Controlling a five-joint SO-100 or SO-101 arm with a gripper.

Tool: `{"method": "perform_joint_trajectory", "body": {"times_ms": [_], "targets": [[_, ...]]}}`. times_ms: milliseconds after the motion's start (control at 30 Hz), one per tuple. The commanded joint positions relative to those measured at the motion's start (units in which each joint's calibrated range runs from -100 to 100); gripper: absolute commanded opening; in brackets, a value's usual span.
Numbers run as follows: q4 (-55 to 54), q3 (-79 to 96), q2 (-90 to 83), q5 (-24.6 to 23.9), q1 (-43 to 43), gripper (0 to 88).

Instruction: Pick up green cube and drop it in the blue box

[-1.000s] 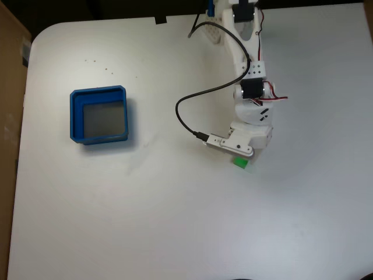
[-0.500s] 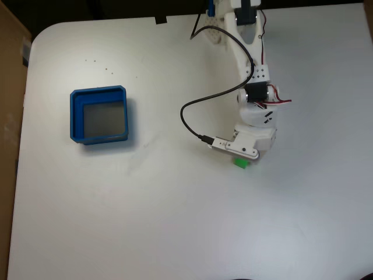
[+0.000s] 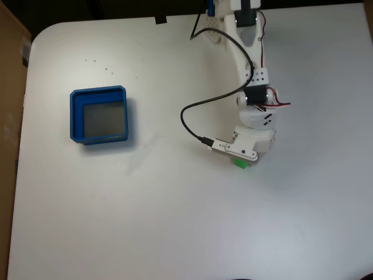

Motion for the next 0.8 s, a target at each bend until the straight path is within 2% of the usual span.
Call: {"method": "perform_joint_trajectory", "body": {"times_ms": [0,767], "targets": [[-3.21,-3.47,-0.37,0.20,0.10,33.3],[-2.72,-2.93,1.05,0.15,0.10,33.3]]}}
